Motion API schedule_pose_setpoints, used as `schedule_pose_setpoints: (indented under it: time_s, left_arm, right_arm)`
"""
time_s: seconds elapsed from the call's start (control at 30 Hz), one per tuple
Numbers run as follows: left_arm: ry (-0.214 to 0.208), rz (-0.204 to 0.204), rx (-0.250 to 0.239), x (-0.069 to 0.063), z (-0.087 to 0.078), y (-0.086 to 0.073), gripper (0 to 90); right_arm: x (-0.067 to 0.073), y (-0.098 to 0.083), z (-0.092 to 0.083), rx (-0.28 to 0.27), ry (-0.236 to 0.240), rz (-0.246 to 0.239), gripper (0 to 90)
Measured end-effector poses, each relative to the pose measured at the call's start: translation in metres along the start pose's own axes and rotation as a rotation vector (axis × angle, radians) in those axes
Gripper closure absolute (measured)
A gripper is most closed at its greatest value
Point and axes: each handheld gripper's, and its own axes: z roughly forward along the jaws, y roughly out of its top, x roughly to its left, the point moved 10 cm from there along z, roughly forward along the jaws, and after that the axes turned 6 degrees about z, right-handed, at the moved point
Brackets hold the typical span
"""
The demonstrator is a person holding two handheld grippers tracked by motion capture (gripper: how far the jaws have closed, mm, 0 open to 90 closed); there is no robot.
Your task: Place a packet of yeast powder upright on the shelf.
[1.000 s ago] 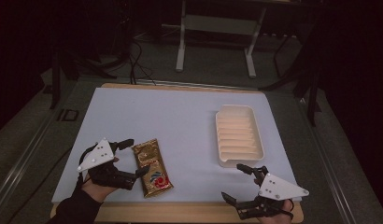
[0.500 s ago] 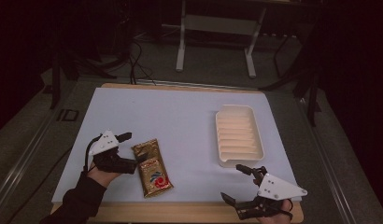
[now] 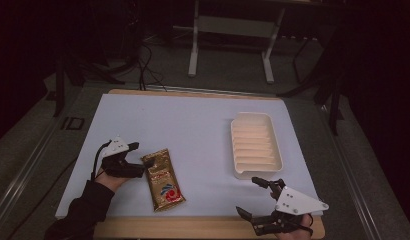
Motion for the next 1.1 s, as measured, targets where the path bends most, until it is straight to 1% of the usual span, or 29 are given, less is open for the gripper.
schedule_pose_setpoints:
  time_s: [0.03, 0.07, 0.13, 0.17, 0.2, 0.23, 0.27, 0.33, 0.47, 0.53, 0.57, 0.6, 0.63, 0.67, 0.73, 0.77, 0.83, 0.9, 0.93, 0.97, 1.03, 1.1]
  left_arm:
    - [0.006, 0.002, 0.008, 0.003, 0.001, -0.002, 14.9]
    - [-0.003, -0.009, 0.016, 0.004, 0.003, -0.005, 15.6]
    - [-0.002, -0.012, 0.024, 0.005, 0.004, -0.007, 15.6]
    - [0.004, -0.011, 0.047, 0.009, 0.008, -0.013, 15.6]
    - [0.010, -0.014, 0.055, 0.011, 0.010, -0.015, 18.9]
    - [0.012, -0.010, 0.063, 0.013, 0.011, -0.017, 19.3]
    - [0.014, -0.011, 0.078, 0.013, 0.013, -0.020, 21.8]
    - [0.007, -0.025, 0.092, 0.015, 0.017, -0.024, 22.1]
    - [0.019, -0.032, 0.147, 0.018, 0.025, -0.033, 23.6]
    - [0.012, -0.039, 0.150, 0.018, 0.026, -0.034, 28.1]
    - [0.018, -0.038, 0.164, 0.019, 0.028, -0.037, 28.1]
    - [0.043, -0.031, 0.184, 0.022, 0.029, -0.040, 33.3]
    - [0.034, -0.037, 0.183, 0.022, 0.029, -0.040, 33.3]
    - [0.026, -0.043, 0.185, 0.022, 0.030, -0.041, 38.4]
    - [0.030, -0.043, 0.192, 0.022, 0.030, -0.043, 39.4]
    - [0.021, -0.040, 0.207, 0.021, 0.032, -0.046, 39.4]
    - [0.014, -0.048, 0.214, 0.020, 0.034, -0.048, 44.3]
    - [0.011, -0.063, 0.216, 0.019, 0.034, -0.049, 45.4]
    - [-0.001, -0.072, 0.215, 0.018, 0.034, -0.050, 48.5]
    - [-0.003, -0.081, 0.214, 0.017, 0.034, -0.051, 50.6]
    - [-0.022, -0.113, 0.214, 0.015, 0.034, -0.051, 56.4]
    - [-0.025, -0.124, 0.216, 0.014, 0.034, -0.052, 59.2]
  right_arm:
    - [0.000, 0.000, 0.000, 0.001, 0.001, 0.000, 11.7]
    - [0.000, 0.000, 0.000, -0.003, 0.000, 0.003, 11.8]
    - [0.000, 0.000, 0.000, -0.003, 0.000, 0.003, 11.8]
    - [0.000, 0.000, 0.000, -0.001, 0.001, 0.004, 11.8]
    - [0.000, 0.000, 0.000, -0.003, 0.002, 0.003, 11.8]
    - [-0.001, 0.000, 0.000, -0.001, 0.003, 0.002, 11.8]
    - [0.000, -0.001, 0.000, 0.000, 0.004, 0.004, 11.8]
    - [0.000, -0.001, 0.000, 0.002, 0.004, 0.003, 11.9]
    - [0.000, -0.002, 0.001, 0.005, 0.006, 0.002, 11.9]
    - [0.000, -0.002, 0.001, 0.006, 0.007, 0.002, 11.9]
    - [0.000, -0.002, 0.001, 0.005, 0.005, 0.002, 11.9]
    - [-0.001, -0.003, 0.001, 0.008, 0.005, 0.005, 12.0]
    - [-0.001, -0.003, 0.001, 0.008, 0.005, 0.005, 12.0]
    - [-0.001, -0.003, 0.002, 0.011, 0.008, 0.008, 12.0]
    - [-0.001, -0.003, 0.002, 0.011, 0.008, 0.008, 12.0]
    - [-0.001, -0.003, 0.002, 0.012, 0.008, 0.007, 12.1]
    - [-0.001, -0.004, 0.002, 0.014, 0.010, 0.006, 12.1]
    - [-0.001, -0.004, 0.002, 0.016, 0.010, 0.004, 12.1]
    - [-0.001, -0.004, 0.002, 0.017, 0.011, 0.005, 12.1]
    - [-0.001, -0.004, 0.002, 0.018, 0.008, 0.004, 12.1]
    - [-0.001, -0.004, 0.002, 0.017, 0.009, 0.005, 12.1]
    - [0.000, -0.004, 0.003, 0.018, 0.007, 0.006, 12.1]
